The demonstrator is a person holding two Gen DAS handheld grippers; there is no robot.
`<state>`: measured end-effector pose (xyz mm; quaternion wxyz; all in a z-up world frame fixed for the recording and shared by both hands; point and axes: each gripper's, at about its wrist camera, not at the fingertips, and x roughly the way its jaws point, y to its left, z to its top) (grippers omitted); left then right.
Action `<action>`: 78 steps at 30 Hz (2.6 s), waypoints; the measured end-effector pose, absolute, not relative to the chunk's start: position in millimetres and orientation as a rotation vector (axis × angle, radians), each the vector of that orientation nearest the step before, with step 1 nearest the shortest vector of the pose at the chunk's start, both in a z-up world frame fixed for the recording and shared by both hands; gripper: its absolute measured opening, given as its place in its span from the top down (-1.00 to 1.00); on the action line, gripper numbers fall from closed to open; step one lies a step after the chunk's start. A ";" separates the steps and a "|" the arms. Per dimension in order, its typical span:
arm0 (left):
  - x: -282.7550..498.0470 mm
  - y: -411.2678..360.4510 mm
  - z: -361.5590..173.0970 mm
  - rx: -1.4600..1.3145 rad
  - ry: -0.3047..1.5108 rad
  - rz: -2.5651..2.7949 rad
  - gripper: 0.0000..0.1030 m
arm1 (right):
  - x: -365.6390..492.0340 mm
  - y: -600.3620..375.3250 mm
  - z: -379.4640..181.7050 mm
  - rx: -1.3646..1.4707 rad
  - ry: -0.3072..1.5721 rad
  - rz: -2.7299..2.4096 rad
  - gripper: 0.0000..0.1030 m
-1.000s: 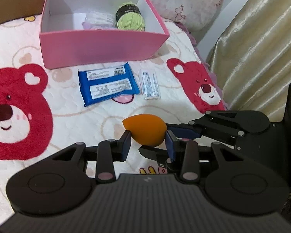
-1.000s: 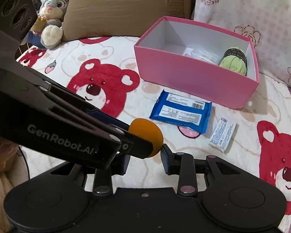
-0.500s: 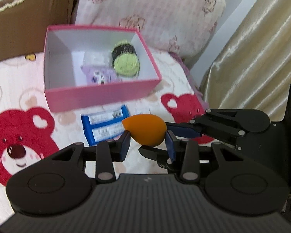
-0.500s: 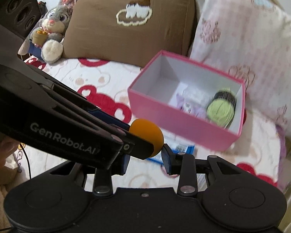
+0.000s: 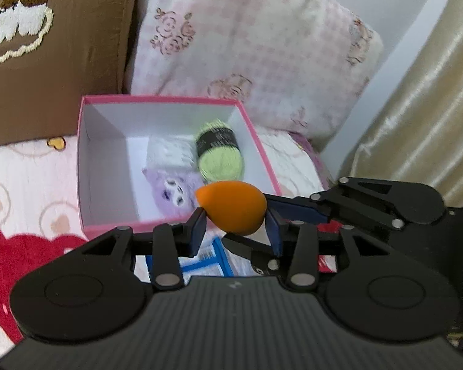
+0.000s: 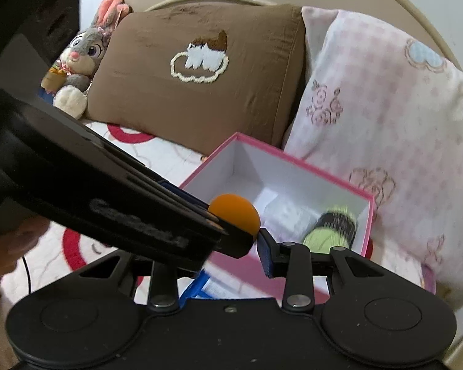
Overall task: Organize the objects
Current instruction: 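Carry the orange sponge with the left gripper into the pink box, then lower the sponge onto the plush and open the left gripper, then withdraw the left tool from the box toward the blue wipes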
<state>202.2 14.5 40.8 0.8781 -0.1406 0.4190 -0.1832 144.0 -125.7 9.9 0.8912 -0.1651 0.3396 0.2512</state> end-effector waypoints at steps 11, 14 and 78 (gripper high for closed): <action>274.5 13.5 3.4 -0.366 0.922 -0.311 0.21 | 222.3 -137.1 -16.5 -0.314 0.773 0.578 0.22; 294.6 15.5 -13.8 -0.401 0.954 -0.308 0.21 | 242.7 -141.3 -31.3 -0.302 0.791 0.587 0.22; 171.5 43.6 14.8 -0.276 0.957 -0.239 -0.16 | 145.2 -212.5 -0.3 -0.130 0.723 0.423 -0.41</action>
